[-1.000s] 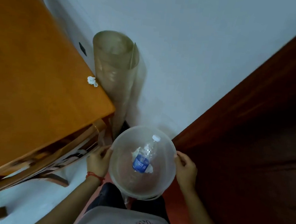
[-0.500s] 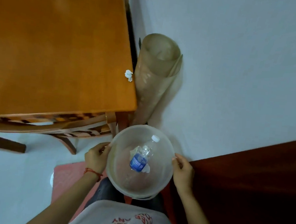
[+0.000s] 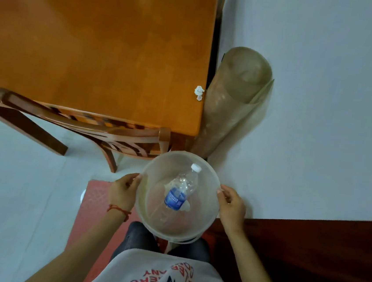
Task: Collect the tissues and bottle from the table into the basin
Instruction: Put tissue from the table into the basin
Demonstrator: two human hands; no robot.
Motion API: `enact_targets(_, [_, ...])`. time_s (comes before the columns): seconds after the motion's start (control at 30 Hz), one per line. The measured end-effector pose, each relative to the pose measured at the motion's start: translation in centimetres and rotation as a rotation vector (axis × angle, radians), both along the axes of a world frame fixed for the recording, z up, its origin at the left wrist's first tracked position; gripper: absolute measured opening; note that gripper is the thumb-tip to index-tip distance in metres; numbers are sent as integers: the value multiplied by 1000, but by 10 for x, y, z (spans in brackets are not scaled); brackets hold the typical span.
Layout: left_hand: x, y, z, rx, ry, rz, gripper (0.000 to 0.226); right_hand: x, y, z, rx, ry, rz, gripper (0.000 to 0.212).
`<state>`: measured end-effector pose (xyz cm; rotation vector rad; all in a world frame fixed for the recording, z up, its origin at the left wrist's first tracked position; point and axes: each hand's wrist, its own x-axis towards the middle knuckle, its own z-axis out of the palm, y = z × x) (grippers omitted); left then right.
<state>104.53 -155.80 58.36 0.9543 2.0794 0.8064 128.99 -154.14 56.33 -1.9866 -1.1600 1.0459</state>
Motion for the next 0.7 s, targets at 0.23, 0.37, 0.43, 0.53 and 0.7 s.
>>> enact_targets(0.23, [-12, 5, -3, 0, 3, -13, 28, -6, 10, 4, -12, 8, 52, 27])
enact_targets(0.37, [-14, 4, -5, 22, 27, -37, 27, -7, 31, 15, 38, 24, 33, 32])
enact_targets(0.43, [-14, 3, -4, 23, 41, -42, 26, -11, 49, 26, 93, 48, 28, 33])
enact_targets(0.53, [-17, 2, -8, 25, 37, -25, 26, -27, 84, 41, 178, 88, 29, 34])
enact_targets(0.7, [-17, 1, -6, 14, 39, 20, 25, -61, 147, 50, 248, 129, 111, 38])
